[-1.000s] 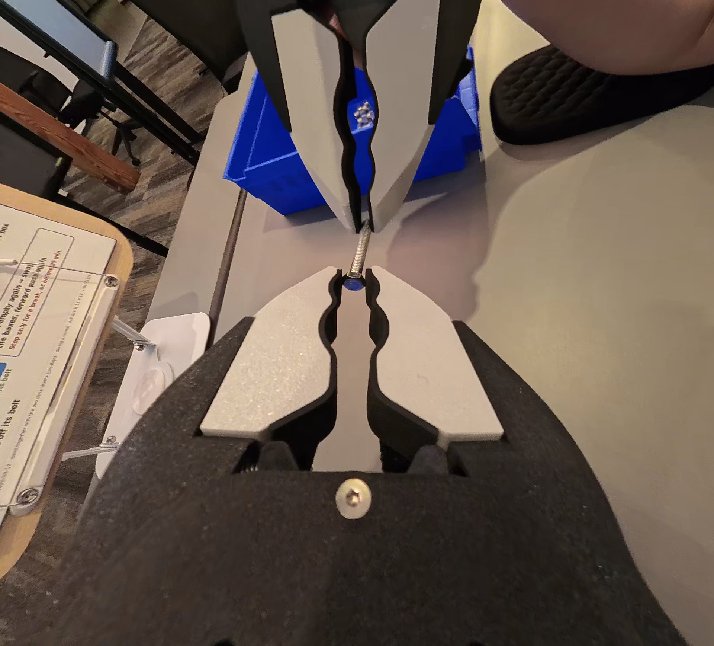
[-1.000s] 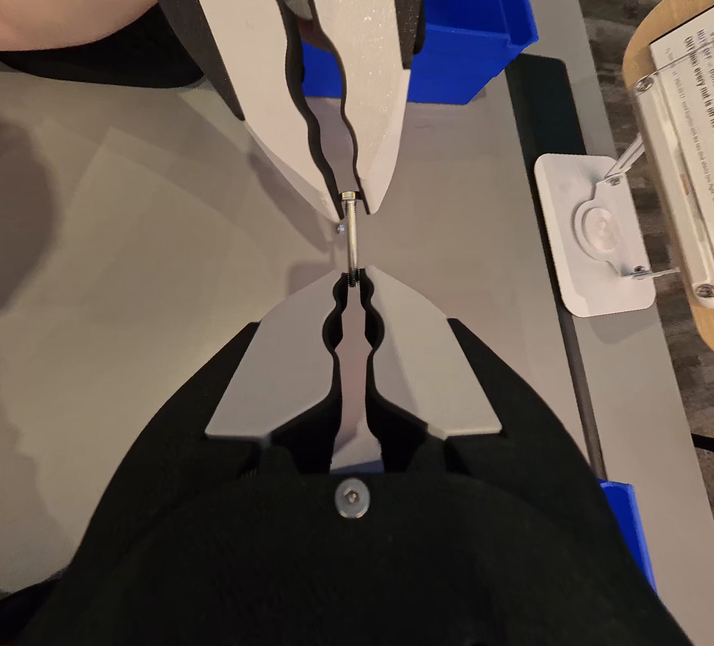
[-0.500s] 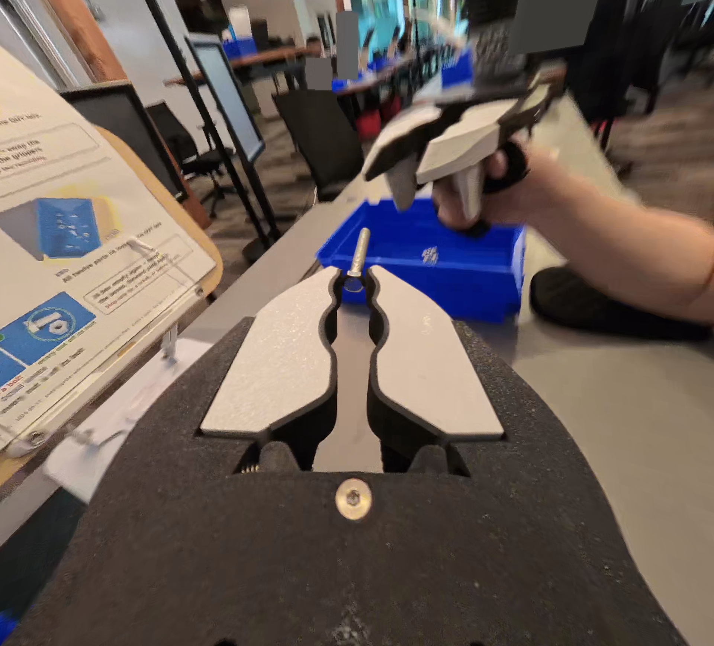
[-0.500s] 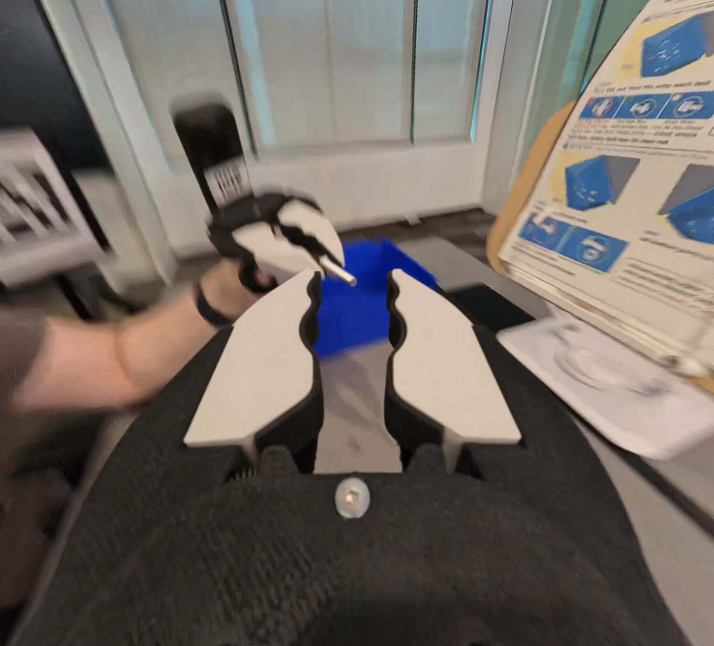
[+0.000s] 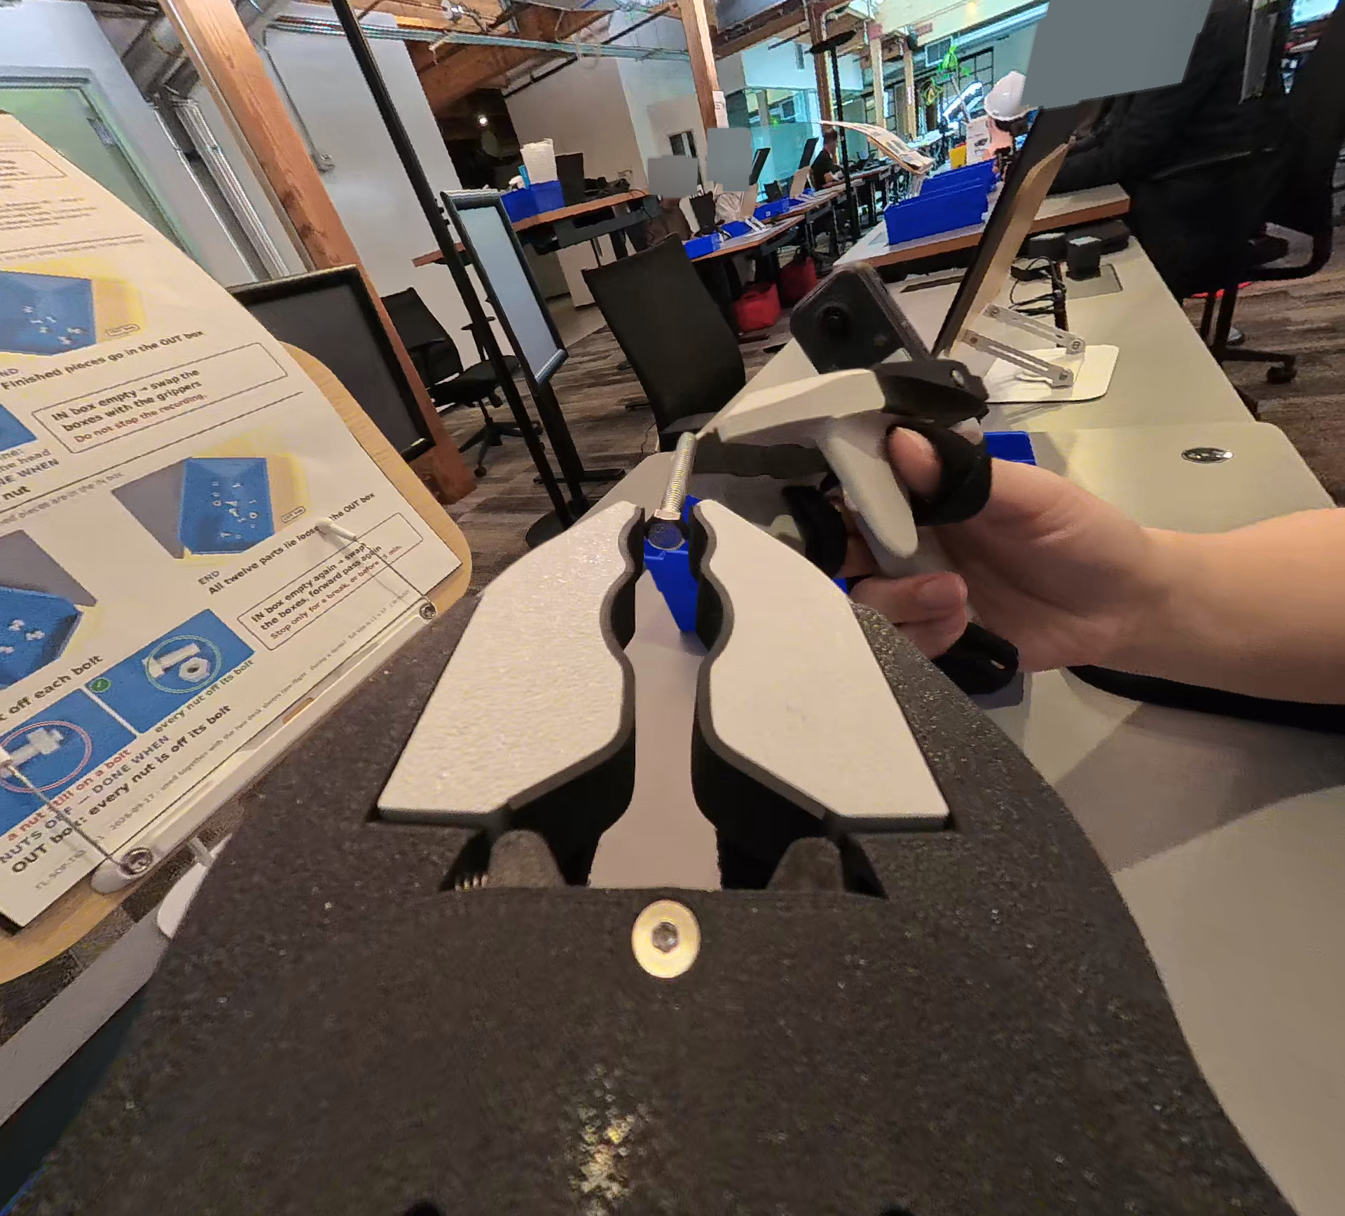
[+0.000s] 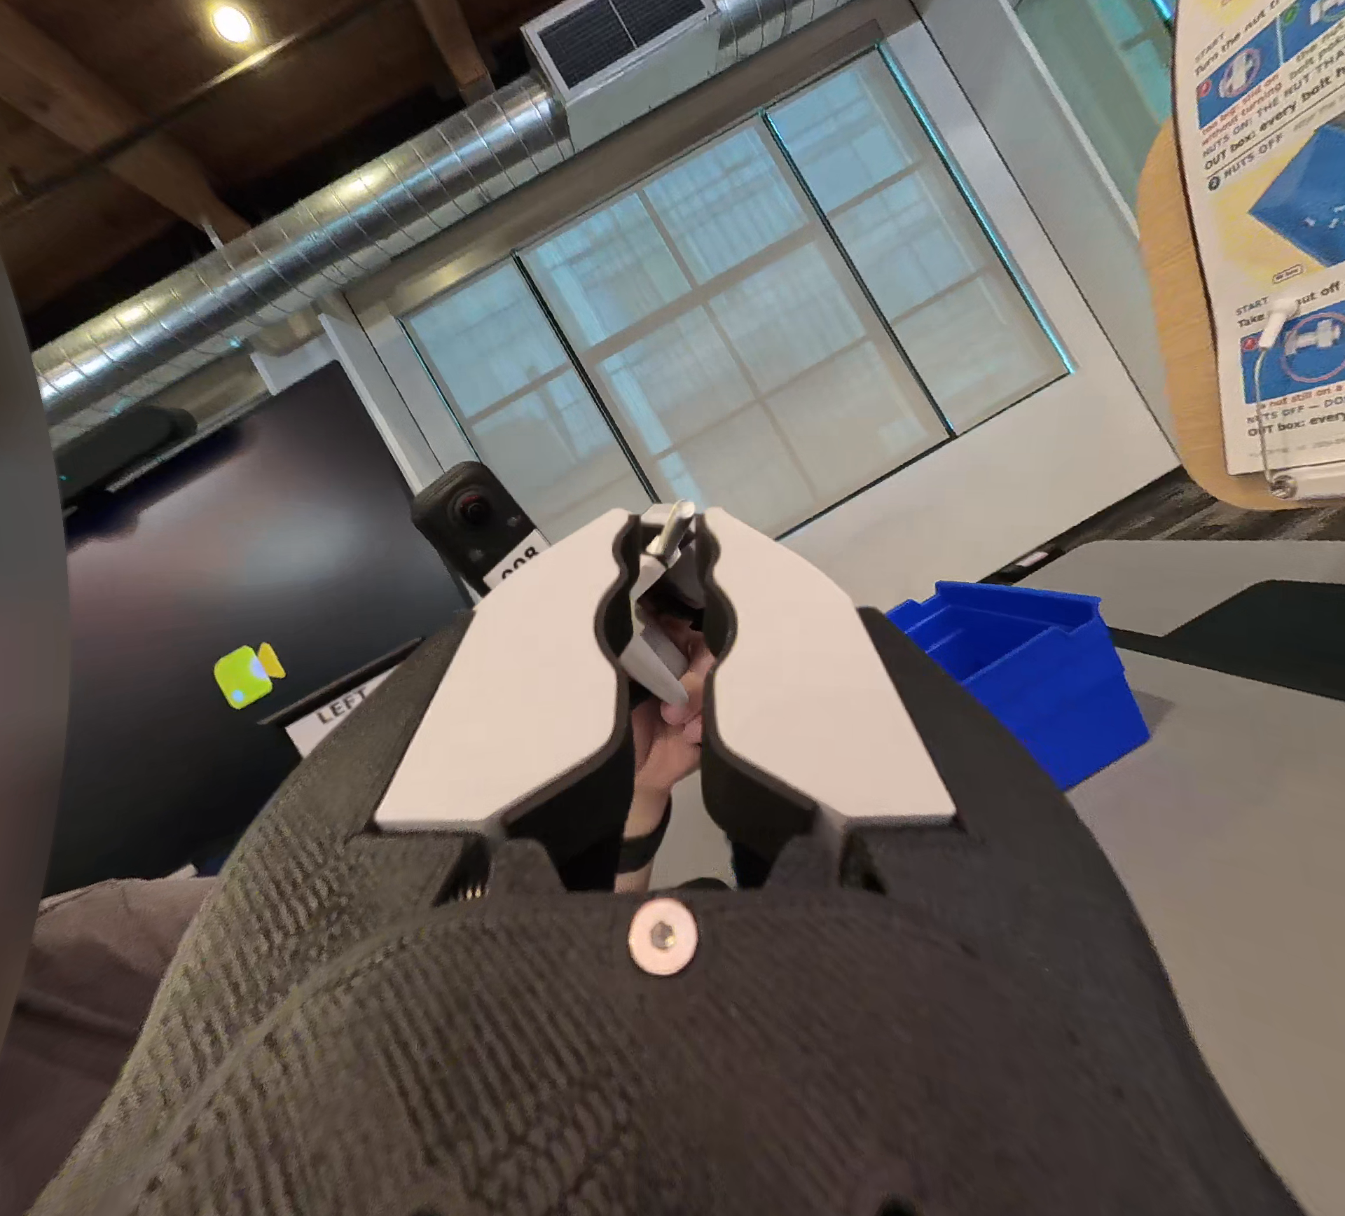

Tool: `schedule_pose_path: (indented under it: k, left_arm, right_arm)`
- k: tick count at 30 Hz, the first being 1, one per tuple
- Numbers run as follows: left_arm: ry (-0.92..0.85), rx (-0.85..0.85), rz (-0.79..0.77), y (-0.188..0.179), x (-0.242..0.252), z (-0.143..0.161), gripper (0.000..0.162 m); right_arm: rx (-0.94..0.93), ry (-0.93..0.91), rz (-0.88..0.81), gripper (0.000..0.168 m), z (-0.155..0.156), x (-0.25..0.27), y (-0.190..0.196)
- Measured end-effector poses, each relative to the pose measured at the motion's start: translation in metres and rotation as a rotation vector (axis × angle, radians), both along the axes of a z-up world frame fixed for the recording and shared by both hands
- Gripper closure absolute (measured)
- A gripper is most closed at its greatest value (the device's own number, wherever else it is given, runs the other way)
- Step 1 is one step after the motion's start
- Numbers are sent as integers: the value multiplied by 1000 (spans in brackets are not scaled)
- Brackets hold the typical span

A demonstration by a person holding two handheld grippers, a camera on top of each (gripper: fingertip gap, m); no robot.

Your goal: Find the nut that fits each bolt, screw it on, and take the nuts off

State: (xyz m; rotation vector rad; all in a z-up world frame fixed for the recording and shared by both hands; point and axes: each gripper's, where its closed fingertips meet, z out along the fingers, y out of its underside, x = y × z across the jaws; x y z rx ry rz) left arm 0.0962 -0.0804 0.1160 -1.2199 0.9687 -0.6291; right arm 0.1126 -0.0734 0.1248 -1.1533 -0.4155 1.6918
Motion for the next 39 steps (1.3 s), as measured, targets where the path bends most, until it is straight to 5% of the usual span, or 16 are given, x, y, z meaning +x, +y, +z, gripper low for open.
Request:
schedule_pose_path:
  k: [15,19,26,30,39]
  left_arm:
    - [78,-28,2,1,12,-15,142]
    - [157,-151,-99,-10,7,-22,120]
    - [147,-173,-269,-27,15,-27,124]
    - [287,-99,-250,-34,31,-50,125]
    - [242,-98,-344,-47,47,-53,134]
  right_arm:
    - [-21,-30,53,162,-4,2,4]
    - [106,-235,77,162,0,7,0]
    - [417,-645,29,162,-3,9,-34]
    - [503,-735,64,162,-8,10,-49]
    - [560,-832,94,162,-18,15,-56]
